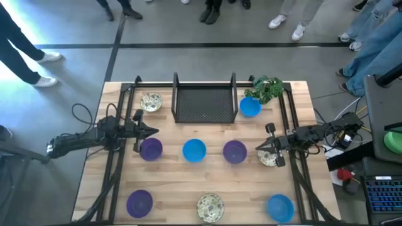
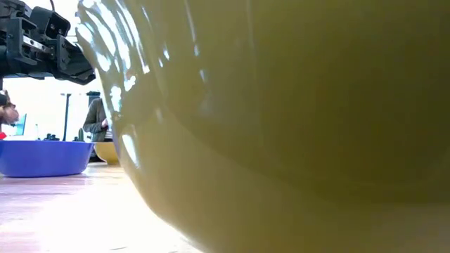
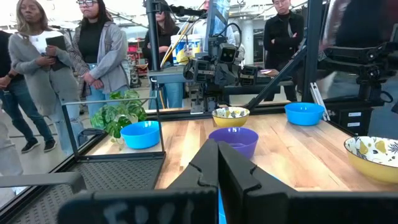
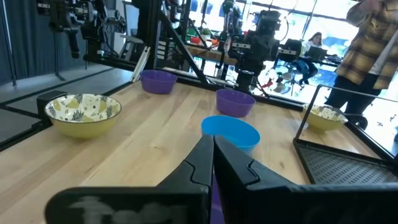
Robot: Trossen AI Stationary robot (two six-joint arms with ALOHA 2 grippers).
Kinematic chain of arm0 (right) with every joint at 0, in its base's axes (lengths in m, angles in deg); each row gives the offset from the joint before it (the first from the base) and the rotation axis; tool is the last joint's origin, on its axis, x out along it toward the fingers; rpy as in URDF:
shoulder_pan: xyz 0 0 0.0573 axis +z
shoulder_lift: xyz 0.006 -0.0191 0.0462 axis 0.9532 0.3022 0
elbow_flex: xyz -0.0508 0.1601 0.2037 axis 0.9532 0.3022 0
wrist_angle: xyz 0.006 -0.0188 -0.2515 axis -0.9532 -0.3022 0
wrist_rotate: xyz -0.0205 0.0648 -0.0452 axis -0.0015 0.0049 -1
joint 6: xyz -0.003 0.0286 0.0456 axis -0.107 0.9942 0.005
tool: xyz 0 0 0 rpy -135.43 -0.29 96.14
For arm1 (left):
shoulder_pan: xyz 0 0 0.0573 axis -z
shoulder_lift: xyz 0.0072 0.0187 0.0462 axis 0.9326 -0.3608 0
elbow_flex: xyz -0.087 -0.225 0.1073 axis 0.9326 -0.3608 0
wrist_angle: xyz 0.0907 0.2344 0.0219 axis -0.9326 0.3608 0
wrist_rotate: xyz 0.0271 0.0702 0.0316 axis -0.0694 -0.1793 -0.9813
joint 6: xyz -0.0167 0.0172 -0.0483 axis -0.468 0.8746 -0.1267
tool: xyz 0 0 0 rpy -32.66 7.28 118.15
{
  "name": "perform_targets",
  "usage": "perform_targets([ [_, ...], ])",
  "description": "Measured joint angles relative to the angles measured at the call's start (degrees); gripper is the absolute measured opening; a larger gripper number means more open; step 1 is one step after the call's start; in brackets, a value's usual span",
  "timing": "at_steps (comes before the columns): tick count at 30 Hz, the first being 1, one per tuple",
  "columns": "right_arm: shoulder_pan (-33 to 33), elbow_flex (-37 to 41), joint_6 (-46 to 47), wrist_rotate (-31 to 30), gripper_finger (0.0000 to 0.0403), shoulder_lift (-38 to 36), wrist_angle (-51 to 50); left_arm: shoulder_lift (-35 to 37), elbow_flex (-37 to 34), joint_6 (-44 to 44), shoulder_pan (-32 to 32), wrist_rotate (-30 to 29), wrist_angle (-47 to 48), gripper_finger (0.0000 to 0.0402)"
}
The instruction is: Pick & Place Mini bowls
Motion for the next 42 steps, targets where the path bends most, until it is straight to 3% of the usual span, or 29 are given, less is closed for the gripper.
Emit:
perform_targets([
  [32, 0.0, 0.0, 1.2, 0.0, 0.0008, 0.0, 0.4, 0.0, 0.0, 0.0, 0.0, 0.0, 0.0, 0.0],
  [42, 0.0, 0.0, 3.5, -0.6, 0.0008, 0.0, 10.3, 0.0, 0.0, 0.0, 0.0, 0.0, 0.0, 0.0],
])
